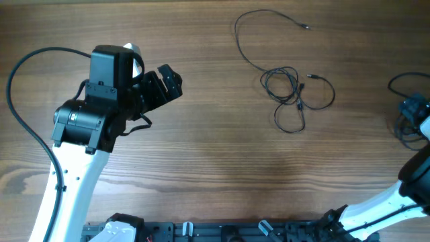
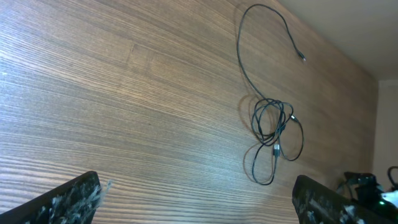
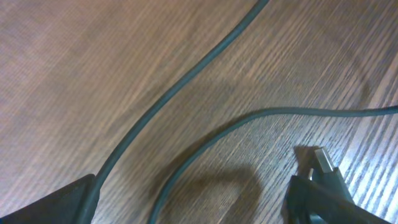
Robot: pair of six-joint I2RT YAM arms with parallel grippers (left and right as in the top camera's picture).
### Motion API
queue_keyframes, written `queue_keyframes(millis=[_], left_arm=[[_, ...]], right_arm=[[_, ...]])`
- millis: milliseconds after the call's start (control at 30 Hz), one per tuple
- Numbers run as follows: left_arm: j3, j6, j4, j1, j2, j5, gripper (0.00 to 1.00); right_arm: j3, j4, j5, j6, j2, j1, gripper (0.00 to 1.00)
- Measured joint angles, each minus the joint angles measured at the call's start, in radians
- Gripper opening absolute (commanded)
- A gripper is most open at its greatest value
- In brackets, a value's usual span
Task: Untangle cables
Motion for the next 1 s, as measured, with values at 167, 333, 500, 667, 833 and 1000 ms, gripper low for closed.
queue_keyframes(millis=[167, 333, 500, 667, 833, 1000], left_arm=[[0.0, 0.0, 0.0, 0.0, 0.0, 0.0, 1.0], [0.0, 0.0, 0.0, 0.0, 0.0, 0.0, 1.0], [0.0, 0.0, 0.0, 0.0, 0.0, 0.0, 1.0], [0.0, 0.0, 0.0, 0.0, 0.0, 0.0, 1.0], [0.0, 0.0, 0.0, 0.0, 0.0, 0.0, 1.0], [0.0, 0.0, -0.001, 0.0, 0.0, 0.0, 1.0]], right_arm=[[0.0, 0.011, -0.029, 0.021, -0.122, 0.0, 1.0], [0.0, 0.054, -0.193, 0.032, -0.283, 0.0, 1.0], [0.003, 0.079, -0.522, 0.11, -0.32, 0.01, 1.0], [0.003, 0.082, -0.712, 0.16, -0.297, 0.087, 0.99], [0.003, 0.121, -0.818, 0.09, -0.216, 0.253, 0.93], [0.003, 0.242, -0.871, 0.02, -0.097, 0.459, 0.88]])
